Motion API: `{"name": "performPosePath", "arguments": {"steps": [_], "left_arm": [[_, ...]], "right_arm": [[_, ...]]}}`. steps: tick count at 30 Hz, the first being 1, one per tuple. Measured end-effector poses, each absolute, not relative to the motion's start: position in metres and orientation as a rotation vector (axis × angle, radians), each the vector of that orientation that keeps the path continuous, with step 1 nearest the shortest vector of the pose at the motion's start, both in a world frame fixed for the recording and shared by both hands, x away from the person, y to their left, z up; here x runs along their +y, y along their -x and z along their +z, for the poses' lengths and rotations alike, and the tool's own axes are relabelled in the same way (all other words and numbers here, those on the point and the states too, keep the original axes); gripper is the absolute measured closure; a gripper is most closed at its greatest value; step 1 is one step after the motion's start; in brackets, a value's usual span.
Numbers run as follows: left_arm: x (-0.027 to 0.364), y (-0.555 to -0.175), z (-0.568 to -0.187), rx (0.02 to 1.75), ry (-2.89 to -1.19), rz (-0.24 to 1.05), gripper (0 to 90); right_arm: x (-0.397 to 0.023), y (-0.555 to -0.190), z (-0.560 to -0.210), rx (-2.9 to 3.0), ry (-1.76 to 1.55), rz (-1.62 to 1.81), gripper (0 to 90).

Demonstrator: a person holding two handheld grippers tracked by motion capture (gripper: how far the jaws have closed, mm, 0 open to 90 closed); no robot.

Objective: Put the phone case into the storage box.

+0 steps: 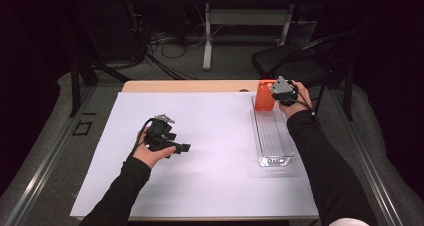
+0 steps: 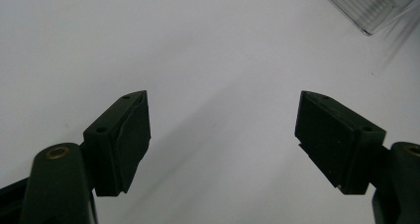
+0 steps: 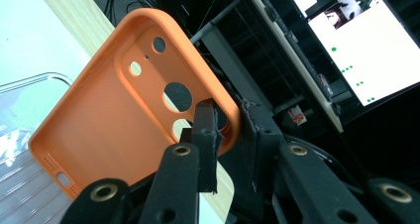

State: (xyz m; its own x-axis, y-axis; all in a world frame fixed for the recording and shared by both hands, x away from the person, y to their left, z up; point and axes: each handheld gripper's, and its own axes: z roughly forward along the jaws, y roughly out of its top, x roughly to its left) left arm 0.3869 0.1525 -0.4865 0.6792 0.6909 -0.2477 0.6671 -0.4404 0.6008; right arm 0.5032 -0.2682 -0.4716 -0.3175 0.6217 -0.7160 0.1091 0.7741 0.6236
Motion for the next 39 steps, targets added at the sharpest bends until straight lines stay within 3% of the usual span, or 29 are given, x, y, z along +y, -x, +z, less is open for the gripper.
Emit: {"name": "performPosePath", "arguments": {"steps": [12, 22, 39], "left_arm": [[0.153, -0.387, -0.486, 1.041, -2.199, 0.047, 21.8], [0.155, -0.386, -0.487, 1.044, -2.196, 0.045, 21.8], [0.155, -0.390, -0.487, 1.035, -2.186, 0.040, 21.8]], "right_arm": [[-0.272, -0.504, -0.471, 1.857, -0.624, 0.597, 67.2], [-0.275, -0.499, -0.471, 1.878, -0.664, 0.605, 53.2], [-0.278, -0.462, -0.458, 1.951, -0.806, 0.629, 45.0]]}}
